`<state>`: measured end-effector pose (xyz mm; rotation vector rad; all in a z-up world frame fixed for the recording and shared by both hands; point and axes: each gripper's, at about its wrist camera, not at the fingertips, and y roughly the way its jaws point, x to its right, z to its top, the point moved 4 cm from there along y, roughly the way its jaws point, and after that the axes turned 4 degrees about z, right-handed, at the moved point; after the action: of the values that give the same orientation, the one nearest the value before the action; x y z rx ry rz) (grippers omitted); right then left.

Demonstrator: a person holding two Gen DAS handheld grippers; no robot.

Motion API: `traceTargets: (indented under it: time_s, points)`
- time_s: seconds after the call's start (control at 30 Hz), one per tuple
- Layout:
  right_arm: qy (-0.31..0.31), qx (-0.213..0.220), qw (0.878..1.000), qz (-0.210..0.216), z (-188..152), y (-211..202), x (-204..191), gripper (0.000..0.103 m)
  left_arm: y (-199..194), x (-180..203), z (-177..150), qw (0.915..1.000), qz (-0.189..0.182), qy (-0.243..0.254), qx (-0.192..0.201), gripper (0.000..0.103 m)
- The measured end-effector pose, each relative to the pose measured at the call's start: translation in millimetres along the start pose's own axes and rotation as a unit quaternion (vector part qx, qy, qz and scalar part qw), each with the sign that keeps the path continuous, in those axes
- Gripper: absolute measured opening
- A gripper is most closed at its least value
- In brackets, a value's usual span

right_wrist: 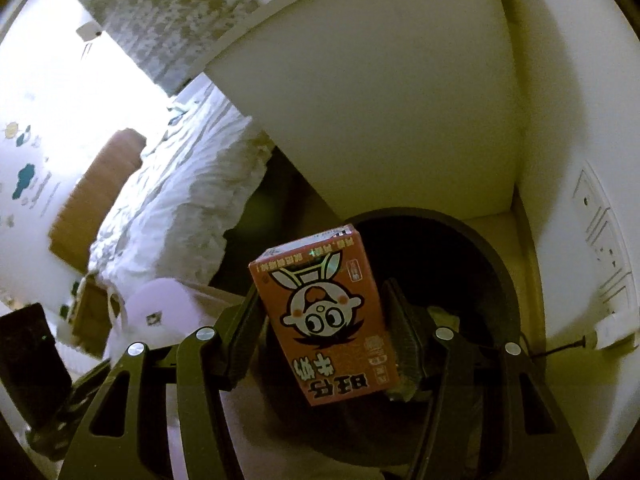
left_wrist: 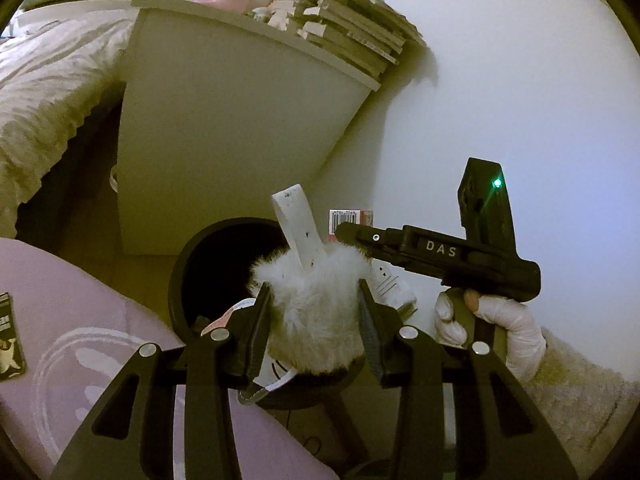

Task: Collect trash
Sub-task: 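Carry both items over the black bin and open both grippers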

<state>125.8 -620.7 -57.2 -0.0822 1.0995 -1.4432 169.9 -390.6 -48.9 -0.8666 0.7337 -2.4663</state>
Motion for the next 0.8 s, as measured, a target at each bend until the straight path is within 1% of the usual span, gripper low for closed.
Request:
traceTargets:
  time_s: [0.13, 0.23, 0.3, 0.33, 0.37, 0.4, 0.53, 0.63, 0.73, 0.8]
  points:
    - [0.002, 0.0, 1.0, -0.003, -0.5, 4.5, 6.4, 0.058, 8.7, 0.4, 4.4, 1.0, 0.004, -0.001, -0.005, 0.041]
    - [0.006, -0.001, 1.0, -0.003, 1.4, 6.0, 6.7, 0.059, 15.8, 1.9, 8.3, 0.9997, 0.02, 0.001, -0.012, 0.048]
    - [0.012, 0.003, 1.0, -0.005, 2.3, 5.8, 7.6, 0.064, 16.3, 3.3, 10.5, 0.9995, 0.028, 0.003, -0.011, 0.062]
    - [0.012, 0.005, 1.0, -0.006, 2.6, 3.3, 6.5, 0.066, 15.3, 3.6, 10.7, 0.9995, 0.03, 0.004, -0.008, 0.067]
    - [0.012, 0.007, 1.0, -0.007, 1.6, 1.5, 5.6, 0.068, 13.4, 4.3, 10.9, 0.9995, 0.032, 0.005, -0.005, 0.074]
    - [0.011, 0.008, 1.0, -0.009, 1.8, 0.8, 4.9, 0.068, 10.8, 5.2, 10.8, 0.9994, 0.035, 0.007, -0.001, 0.077]
    - [0.01, 0.006, 1.0, -0.004, -0.4, -0.5, 0.0, 0.068, 0.6, 4.7, 8.1, 0.9991, 0.04, 0.01, 0.004, 0.077]
    - [0.004, 0.002, 1.0, 0.006, -5.1, -1.9, -8.8, 0.068, -14.6, 4.9, 5.2, 0.9988, 0.047, 0.009, 0.013, 0.077]
    - [-0.01, -0.006, 1.0, 0.017, -11.9, -2.1, -24.3, 0.068, -36.5, 6.5, 2.1, 0.9972, 0.067, 0.014, 0.029, 0.077]
    - [-0.023, -0.011, 0.999, 0.03, -18.3, -2.2, -39.8, 0.068, -55.1, 6.4, -2.3, 0.9951, 0.09, 0.014, 0.041, 0.079]
